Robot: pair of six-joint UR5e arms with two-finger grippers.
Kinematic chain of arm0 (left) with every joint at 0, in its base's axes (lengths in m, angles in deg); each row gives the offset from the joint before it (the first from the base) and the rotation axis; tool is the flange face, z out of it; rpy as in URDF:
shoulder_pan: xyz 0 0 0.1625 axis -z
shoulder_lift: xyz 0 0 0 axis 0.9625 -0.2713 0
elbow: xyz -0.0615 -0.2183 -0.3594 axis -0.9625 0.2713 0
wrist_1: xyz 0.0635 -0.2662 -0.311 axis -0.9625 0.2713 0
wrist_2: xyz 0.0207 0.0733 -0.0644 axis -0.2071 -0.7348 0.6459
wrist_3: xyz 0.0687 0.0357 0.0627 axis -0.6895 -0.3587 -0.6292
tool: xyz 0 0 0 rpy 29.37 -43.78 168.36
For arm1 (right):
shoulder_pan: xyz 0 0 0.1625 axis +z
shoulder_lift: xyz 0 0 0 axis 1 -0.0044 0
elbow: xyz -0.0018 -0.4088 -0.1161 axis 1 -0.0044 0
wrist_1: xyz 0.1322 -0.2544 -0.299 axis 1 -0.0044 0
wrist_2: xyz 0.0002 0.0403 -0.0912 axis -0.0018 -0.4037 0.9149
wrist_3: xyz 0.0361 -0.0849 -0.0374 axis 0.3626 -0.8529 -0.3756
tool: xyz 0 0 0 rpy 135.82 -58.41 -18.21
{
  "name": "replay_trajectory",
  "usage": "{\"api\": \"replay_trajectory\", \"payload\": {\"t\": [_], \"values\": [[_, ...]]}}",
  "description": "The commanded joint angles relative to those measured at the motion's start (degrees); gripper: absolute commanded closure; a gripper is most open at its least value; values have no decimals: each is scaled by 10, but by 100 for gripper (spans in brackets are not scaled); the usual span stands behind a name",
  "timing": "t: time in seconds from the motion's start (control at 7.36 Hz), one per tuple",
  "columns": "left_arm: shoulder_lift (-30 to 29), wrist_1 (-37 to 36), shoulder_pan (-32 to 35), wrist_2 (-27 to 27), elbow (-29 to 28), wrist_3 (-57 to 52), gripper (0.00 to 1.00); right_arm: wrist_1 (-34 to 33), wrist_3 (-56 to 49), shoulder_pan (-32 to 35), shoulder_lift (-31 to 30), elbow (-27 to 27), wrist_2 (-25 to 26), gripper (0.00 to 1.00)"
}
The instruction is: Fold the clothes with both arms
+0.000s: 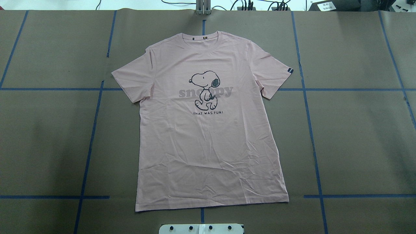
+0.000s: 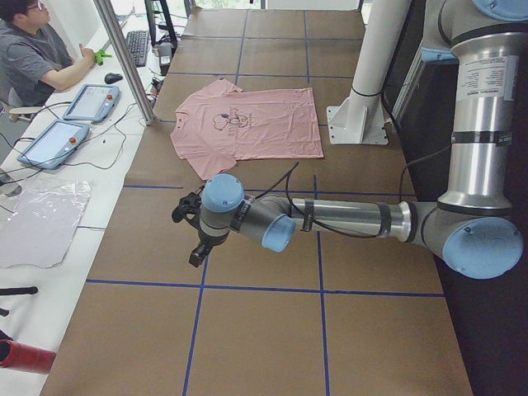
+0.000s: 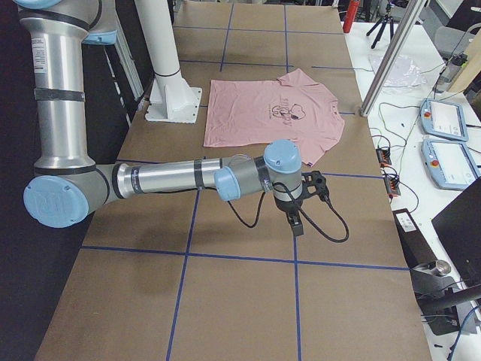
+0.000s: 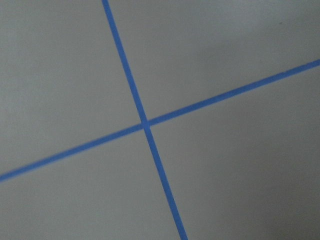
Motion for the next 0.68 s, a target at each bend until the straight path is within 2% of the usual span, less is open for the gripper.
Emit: {"api": "replay_trajectory", "payload": {"t": [0.0, 0.41, 0.54], "values": [[-53, 81, -1, 1, -50, 18, 0, 55, 11, 0, 19, -26, -13, 0], [-61, 118, -1, 2, -46, 83, 0, 59, 204, -101, 99, -38, -10, 0], [-60, 120, -1, 2, -47, 83, 0, 94, 274, -148, 128, -47, 16, 0]]}}
